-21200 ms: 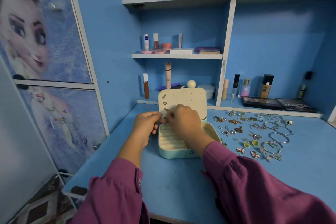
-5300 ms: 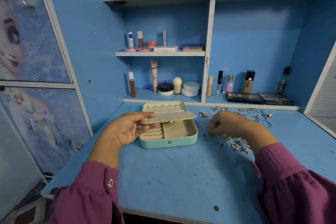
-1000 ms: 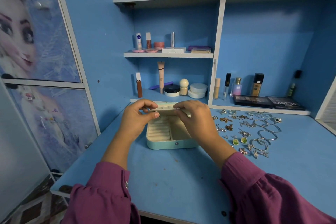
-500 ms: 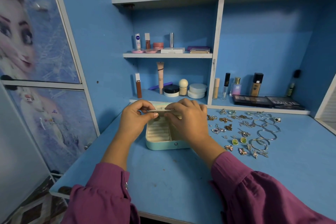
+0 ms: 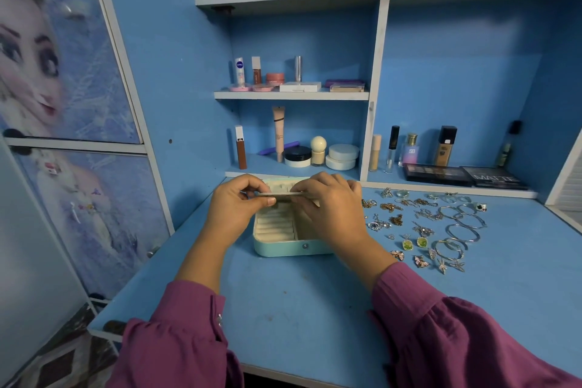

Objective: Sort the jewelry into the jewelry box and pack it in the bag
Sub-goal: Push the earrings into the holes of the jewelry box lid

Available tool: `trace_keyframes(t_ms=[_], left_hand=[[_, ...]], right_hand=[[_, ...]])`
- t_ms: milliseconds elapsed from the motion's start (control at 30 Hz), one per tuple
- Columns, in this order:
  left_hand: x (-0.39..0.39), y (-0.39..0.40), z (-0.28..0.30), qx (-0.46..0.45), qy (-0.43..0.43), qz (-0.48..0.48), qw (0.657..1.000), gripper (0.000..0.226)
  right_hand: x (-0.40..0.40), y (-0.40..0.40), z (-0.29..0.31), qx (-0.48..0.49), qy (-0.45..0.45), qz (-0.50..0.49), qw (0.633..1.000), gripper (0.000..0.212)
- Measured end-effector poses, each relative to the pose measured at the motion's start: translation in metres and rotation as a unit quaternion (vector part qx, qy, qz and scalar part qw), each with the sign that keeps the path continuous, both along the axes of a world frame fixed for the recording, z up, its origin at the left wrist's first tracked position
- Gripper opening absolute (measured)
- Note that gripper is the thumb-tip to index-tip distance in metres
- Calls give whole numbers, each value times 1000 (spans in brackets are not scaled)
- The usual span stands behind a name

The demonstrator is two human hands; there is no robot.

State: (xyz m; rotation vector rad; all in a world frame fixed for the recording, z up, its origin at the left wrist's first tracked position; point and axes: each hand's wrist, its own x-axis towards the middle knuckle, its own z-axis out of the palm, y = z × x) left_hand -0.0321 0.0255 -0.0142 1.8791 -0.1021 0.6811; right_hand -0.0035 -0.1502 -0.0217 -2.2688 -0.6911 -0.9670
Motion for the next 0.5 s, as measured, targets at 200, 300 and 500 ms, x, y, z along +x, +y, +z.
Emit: trace_keyframes(t_ms=[200, 300, 500], left_hand=[[-1, 8, -3, 25, 77, -25, 996, 41], [-1, 10, -2, 5, 121, -24, 992, 46], [-1, 10, 3, -110, 183, -20, 977, 33]], right_hand=[[8, -35, 5, -7, 42, 22, 999, 12], [13, -51, 8, -2, 58, 44, 997, 12], [18, -61, 11, 52, 89, 77, 992, 12]])
